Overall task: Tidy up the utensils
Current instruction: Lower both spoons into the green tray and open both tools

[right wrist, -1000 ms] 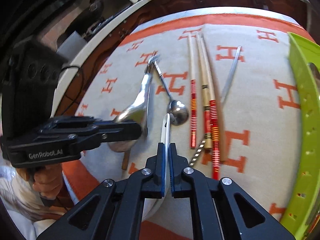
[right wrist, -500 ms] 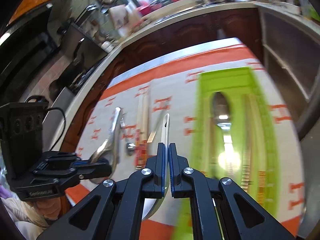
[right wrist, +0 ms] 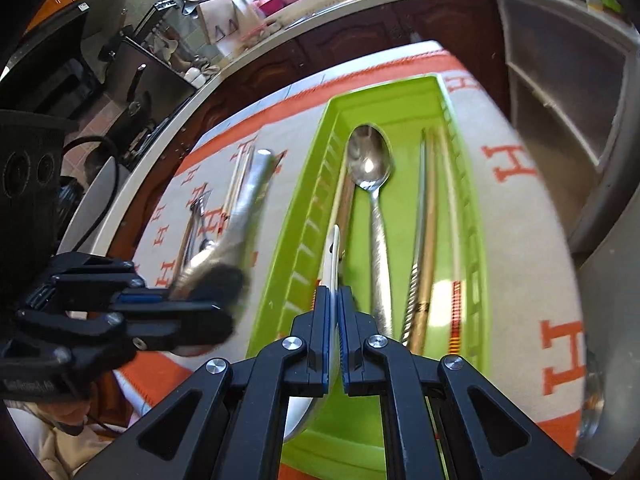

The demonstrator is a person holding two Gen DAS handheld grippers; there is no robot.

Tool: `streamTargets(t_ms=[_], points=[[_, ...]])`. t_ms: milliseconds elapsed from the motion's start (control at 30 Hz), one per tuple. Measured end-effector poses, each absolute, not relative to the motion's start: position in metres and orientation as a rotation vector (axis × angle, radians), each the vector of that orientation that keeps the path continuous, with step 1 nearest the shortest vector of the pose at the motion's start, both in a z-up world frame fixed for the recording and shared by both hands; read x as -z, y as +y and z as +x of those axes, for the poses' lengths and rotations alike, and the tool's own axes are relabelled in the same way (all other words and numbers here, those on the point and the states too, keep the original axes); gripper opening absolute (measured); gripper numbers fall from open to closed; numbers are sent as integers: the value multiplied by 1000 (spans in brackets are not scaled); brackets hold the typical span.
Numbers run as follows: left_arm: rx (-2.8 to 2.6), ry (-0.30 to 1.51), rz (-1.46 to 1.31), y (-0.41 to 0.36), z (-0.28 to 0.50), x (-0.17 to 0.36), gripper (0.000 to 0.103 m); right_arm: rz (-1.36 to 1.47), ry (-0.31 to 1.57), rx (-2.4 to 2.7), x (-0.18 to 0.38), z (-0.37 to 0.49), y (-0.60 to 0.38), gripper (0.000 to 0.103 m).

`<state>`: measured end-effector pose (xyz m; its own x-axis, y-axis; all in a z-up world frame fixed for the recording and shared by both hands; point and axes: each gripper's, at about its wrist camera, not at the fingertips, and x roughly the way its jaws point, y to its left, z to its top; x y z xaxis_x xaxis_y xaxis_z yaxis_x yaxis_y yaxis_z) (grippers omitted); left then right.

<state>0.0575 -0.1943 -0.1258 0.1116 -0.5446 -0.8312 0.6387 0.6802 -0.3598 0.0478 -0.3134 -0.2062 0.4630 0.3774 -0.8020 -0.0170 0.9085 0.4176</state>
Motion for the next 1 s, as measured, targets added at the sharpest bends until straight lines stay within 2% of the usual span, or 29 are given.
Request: streamTargets(t_ms=[167, 400, 1000], points=[[859, 1210, 108, -201, 57, 137, 3, 447, 1076, -279, 215, 53, -313, 10], [860, 1242, 134, -210, 51, 147, 3, 486, 1011, -187, 197, 48, -334, 21], [842, 1263, 96, -196, 42, 142, 5, 499, 986, -180, 178, 22, -335, 22]])
